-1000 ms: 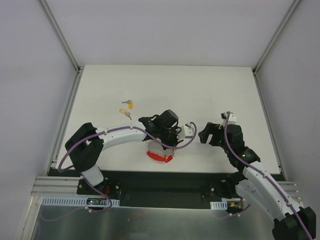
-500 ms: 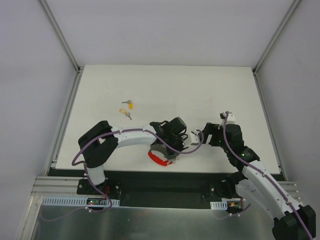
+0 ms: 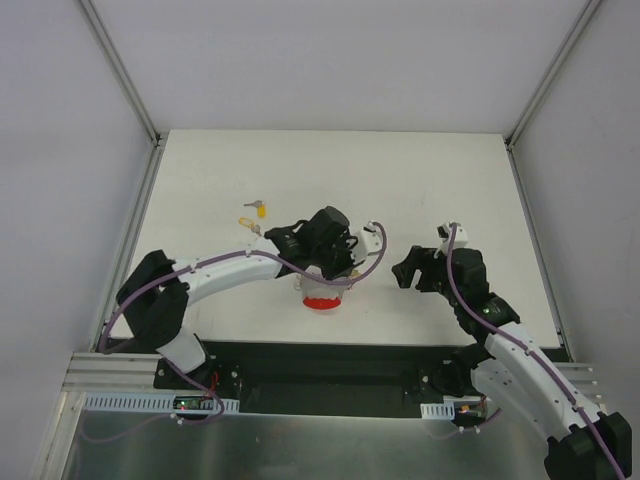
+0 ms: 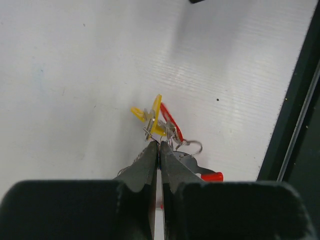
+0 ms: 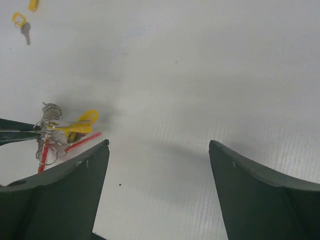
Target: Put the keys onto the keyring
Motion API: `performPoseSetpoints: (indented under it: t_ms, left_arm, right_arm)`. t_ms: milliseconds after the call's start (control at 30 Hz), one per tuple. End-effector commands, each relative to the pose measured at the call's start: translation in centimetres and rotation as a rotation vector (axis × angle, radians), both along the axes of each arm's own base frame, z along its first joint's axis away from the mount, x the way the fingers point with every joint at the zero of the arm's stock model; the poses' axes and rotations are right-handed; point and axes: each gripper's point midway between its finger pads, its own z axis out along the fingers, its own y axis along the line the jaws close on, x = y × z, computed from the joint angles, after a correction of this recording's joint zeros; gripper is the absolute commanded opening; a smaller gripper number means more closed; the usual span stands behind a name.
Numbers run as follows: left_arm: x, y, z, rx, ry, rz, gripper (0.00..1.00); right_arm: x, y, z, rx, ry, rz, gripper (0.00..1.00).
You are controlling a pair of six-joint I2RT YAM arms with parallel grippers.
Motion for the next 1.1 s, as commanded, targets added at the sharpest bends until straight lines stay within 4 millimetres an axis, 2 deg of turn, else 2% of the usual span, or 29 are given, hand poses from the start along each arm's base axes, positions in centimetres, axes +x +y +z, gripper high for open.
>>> performPoseSetpoints:
  t_ms: [0,100,133,300,467,533,567,667,700,767,800,1067]
  left_arm:
    - [-1.4,0.4,3.5,-0.109,-0.081,-0.07,0.0]
    - [-2.2,1.5,4.6,-0.137,-0.112,-0.098,0.0]
    - [-2.6,1.9,5.4,-0.158,-0.13,-0.113,0.0]
    - [-4.5,2.5,7.9,-0.247,-0.156,-0.223,0.0]
    - [-6.2,3.3,10.8,-0.313,-0.186,-0.293,0.0]
    - [-6.9,3.6,11.7,-0.328,-0.189,-0.319,0.0]
    - [-7.0,3.7,11.9,-0.33,-0.191,-0.324,0.0]
    - [-7.1,4.1,12.4,-0.329,-0.197,-0.32,0.0]
    - [-7.2,4.1,12.4,-0.326,-0.194,-0.323,0.0]
    - [-7.2,4.3,12.3,-0.319,-0.192,-0.319,0.0]
    - [-7.2,4.3,12.4,-0.32,-0.191,-0.316,0.0]
    - [-7.8,4.5,13.1,-0.331,-0.186,-0.339,0.0]
  right_arm:
    - [0.0,2.6,2.4,0.09,-0.095,0.143,0.83]
    - [-0.6,4.9,4.0,0.149,-0.152,0.281,0.8]
    - [-1.2,6.2,5.1,0.185,-0.189,0.367,0.79]
    - [-3.0,9.2,7.8,0.178,-0.335,0.582,0.79]
    - [-4.0,11.1,10.3,0.125,-0.471,0.722,0.76]
    - [-4.7,12.0,10.6,0.118,-0.487,0.795,0.74]
    - [-4.7,12.2,11.7,0.121,-0.513,0.812,0.73]
    - [-4.9,12.9,12.3,0.117,-0.528,0.873,0.68]
    - [-5.1,13.2,13.3,0.123,-0.548,0.894,0.67]
    - [-5.8,13.9,13.3,0.14,-0.534,0.968,0.64]
    - [-6.1,14.3,14.0,0.148,-0.544,0.998,0.63]
    - [-8.6,16.1,13.1,0.146,-0.497,1.207,0.6]
